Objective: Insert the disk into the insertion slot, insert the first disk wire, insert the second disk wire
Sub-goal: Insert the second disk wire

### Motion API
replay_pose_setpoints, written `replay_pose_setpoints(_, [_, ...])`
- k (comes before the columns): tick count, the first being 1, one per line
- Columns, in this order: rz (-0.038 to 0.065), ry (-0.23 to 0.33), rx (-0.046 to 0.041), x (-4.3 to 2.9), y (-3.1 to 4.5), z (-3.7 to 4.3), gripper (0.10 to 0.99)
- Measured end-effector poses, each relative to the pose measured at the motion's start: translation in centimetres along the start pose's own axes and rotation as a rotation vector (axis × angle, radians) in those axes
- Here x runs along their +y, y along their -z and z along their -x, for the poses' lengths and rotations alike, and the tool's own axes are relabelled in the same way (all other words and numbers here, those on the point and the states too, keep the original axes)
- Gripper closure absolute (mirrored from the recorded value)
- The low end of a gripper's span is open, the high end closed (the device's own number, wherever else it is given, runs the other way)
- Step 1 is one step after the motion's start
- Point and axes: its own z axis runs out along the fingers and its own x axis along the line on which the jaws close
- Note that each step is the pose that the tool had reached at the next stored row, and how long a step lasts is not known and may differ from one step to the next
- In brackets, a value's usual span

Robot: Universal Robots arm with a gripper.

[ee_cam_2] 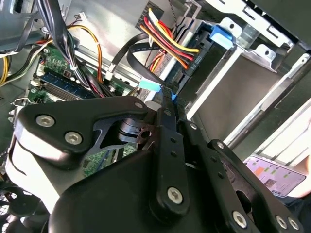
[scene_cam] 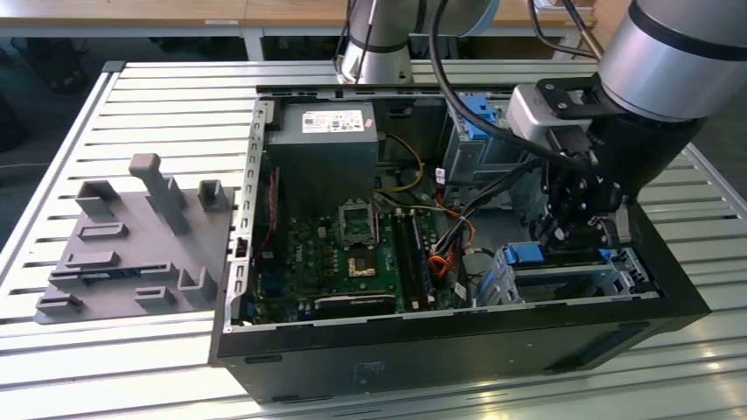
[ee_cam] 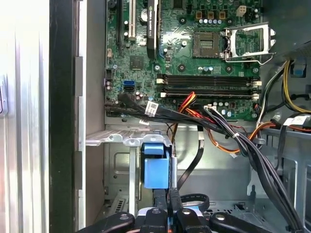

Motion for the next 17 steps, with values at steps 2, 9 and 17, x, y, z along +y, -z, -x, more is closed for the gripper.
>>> replay_pose_setpoints(2, [0.000,0.000,-0.0018,-0.14,-0.03,-0.06,0.937])
replay_pose_setpoints(9, [0.000,-0.002,-0.0022,-0.35,-0.28,-0.07,0.937])
replay_pose_setpoints(17, [0.000,-0.012,-0.0021,-0.49,-0.40,-0.16,0.937])
